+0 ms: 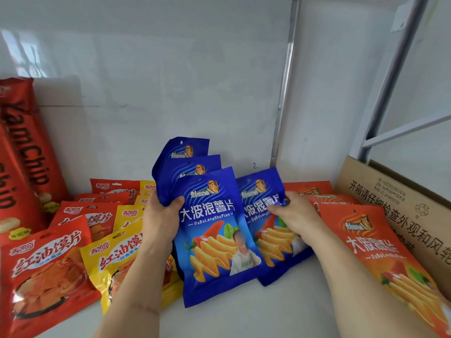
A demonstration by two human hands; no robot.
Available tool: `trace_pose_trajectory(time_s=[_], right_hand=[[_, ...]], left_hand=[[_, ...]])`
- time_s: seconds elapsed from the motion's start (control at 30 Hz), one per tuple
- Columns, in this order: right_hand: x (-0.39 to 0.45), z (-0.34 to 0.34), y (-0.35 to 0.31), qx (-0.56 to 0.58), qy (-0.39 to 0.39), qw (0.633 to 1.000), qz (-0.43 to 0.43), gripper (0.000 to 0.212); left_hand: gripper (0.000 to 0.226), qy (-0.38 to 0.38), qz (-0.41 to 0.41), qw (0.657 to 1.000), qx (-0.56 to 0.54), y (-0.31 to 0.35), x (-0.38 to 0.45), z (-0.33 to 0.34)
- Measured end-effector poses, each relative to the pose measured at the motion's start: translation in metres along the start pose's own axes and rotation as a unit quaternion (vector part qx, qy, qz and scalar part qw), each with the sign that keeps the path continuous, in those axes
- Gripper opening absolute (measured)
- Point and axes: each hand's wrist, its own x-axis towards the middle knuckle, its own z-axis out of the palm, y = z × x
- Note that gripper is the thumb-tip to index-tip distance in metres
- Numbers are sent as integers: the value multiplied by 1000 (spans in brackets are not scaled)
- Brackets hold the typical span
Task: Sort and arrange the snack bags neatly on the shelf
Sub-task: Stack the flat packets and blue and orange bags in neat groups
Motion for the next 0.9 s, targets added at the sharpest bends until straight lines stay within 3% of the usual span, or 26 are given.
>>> trace_pose_trajectory(time_s=[0.13, 0.4, 0.5, 0.67, 0.77, 0.9], right_hand=[[0, -14, -15, 97, 48, 992, -60, 14], [-19, -56, -43, 231, 205, 946, -95, 25], [-38, -65, -54, 216, 161, 957, -107, 27], [-61, -44, -54, 213, -19, 975, -62, 16], [-70, -16, -41, 158, -128, 979, -10, 29], [-75, 18, -15, 76, -113, 990, 22, 24]], left_hand=[[41, 19, 16, 1000, -1, 3, -3, 1], [37, 21, 34, 999, 3, 3, -8, 5], [39, 17, 21, 1000, 3, 1, -8, 7], [36, 12, 10, 1000, -11, -2, -8, 10], [31, -1, 14, 999, -31, -1, -10, 11], [28, -23, -26, 996, -82, 1, -12, 12]])
